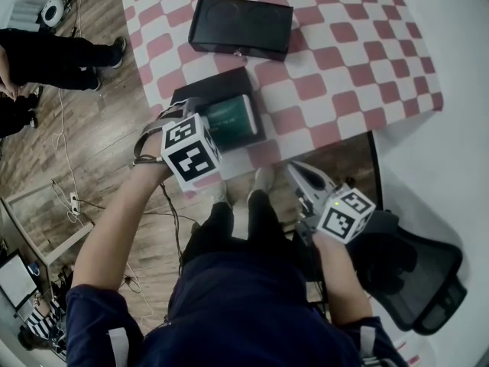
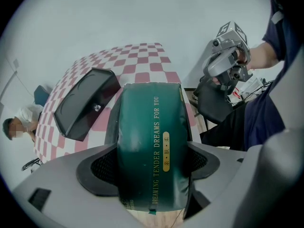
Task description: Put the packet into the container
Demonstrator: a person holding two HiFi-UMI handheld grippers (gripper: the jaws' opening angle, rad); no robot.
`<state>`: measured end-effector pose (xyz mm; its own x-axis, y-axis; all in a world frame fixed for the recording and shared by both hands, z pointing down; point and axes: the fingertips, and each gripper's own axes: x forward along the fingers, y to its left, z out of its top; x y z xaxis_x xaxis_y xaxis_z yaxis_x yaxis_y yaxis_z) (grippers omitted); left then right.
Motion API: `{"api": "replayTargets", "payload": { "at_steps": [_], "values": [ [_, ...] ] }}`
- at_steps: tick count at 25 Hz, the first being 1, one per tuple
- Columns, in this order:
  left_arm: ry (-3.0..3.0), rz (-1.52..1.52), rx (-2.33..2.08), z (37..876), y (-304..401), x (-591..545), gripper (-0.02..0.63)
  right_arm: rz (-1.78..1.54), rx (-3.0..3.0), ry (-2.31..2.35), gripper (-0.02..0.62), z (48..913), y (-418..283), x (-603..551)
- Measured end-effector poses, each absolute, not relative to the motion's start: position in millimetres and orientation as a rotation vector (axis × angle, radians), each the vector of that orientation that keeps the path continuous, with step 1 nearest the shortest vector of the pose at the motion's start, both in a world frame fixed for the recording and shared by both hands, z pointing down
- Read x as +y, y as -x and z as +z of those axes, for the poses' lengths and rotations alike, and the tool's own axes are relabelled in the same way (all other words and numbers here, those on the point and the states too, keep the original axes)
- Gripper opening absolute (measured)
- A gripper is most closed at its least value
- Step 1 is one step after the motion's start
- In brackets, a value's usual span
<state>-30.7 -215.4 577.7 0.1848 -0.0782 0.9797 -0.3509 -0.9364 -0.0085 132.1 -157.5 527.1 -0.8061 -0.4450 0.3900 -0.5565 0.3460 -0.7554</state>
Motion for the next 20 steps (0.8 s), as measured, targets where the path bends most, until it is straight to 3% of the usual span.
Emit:
{"api": "replayTargets", "payload": {
  "at_steps": [20],
  "values": [
    [-2.323, 1.629, -0.499, 553, 25, -213, 0.42, 1.449, -2.497, -0.902, 0.017, 518, -116, -160]
  ]
}}
